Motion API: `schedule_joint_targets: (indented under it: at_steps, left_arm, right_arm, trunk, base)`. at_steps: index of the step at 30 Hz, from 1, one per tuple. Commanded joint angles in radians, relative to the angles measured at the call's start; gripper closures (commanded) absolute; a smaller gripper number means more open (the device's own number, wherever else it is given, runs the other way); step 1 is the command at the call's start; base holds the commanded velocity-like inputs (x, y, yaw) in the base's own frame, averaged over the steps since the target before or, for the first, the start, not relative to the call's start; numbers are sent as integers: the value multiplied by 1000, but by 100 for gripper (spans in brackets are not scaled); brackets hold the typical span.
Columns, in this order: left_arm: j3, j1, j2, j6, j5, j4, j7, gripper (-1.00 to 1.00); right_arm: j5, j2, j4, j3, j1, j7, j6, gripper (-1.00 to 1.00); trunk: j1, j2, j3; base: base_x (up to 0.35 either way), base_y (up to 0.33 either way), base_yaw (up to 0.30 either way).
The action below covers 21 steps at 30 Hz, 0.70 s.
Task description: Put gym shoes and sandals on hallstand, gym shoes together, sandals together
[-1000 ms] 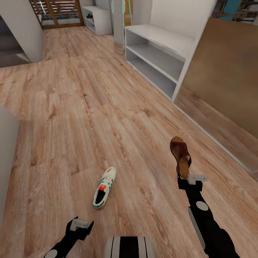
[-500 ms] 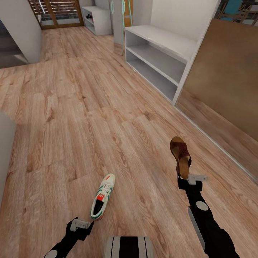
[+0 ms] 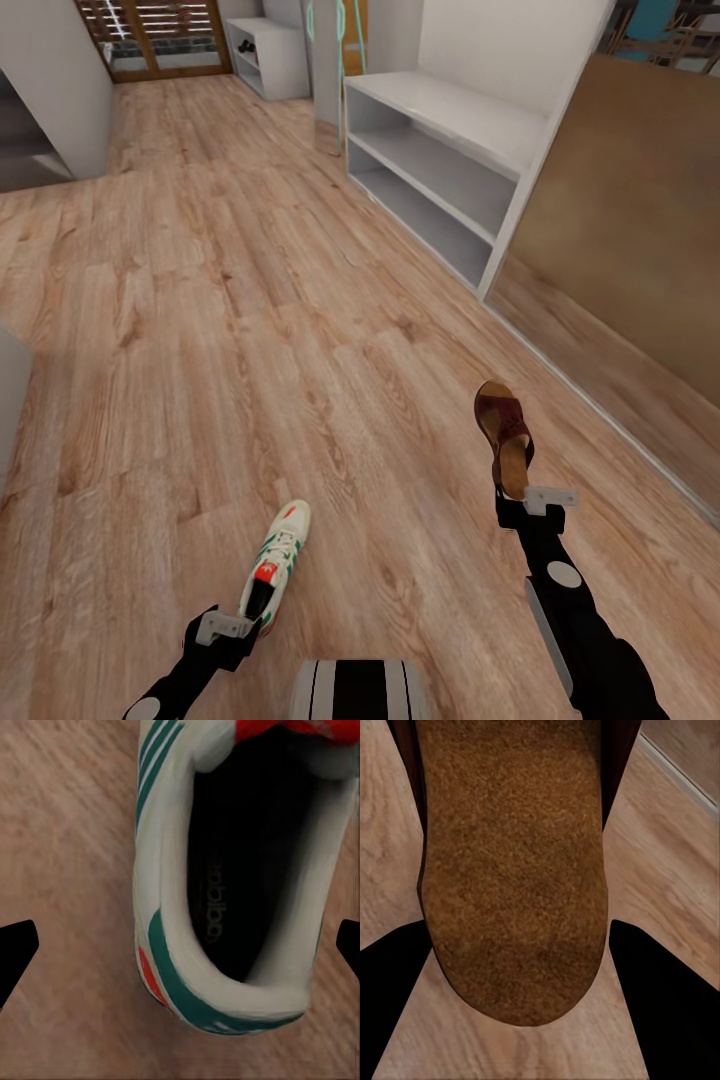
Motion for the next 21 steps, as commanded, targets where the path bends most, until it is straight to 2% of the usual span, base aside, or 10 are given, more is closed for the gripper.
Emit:
schedule_joint_targets:
  at_steps: [1, 8, 21]
  left_arm:
    - [8, -1, -1, -4, -9, 0, -7, -100]
    - [8, -1, -1, -4, -9, 0, -7, -100]
    - [8, -1, -1, -5, -9, 0, -7, -100]
  right_arm:
    - [8, 0, -1, 1, 0, -4, 7, 100]
    - [8, 0, -1, 1, 0, -4, 7, 100]
    - [8, 0, -1, 1, 0, -3, 7, 100]
  trunk:
    - [0, 0, -1]
    - [0, 0, -1]
    - [0, 0, -1]
  base:
    - [219, -151, 0]
    - [144, -99, 0]
    - [11, -8, 0]
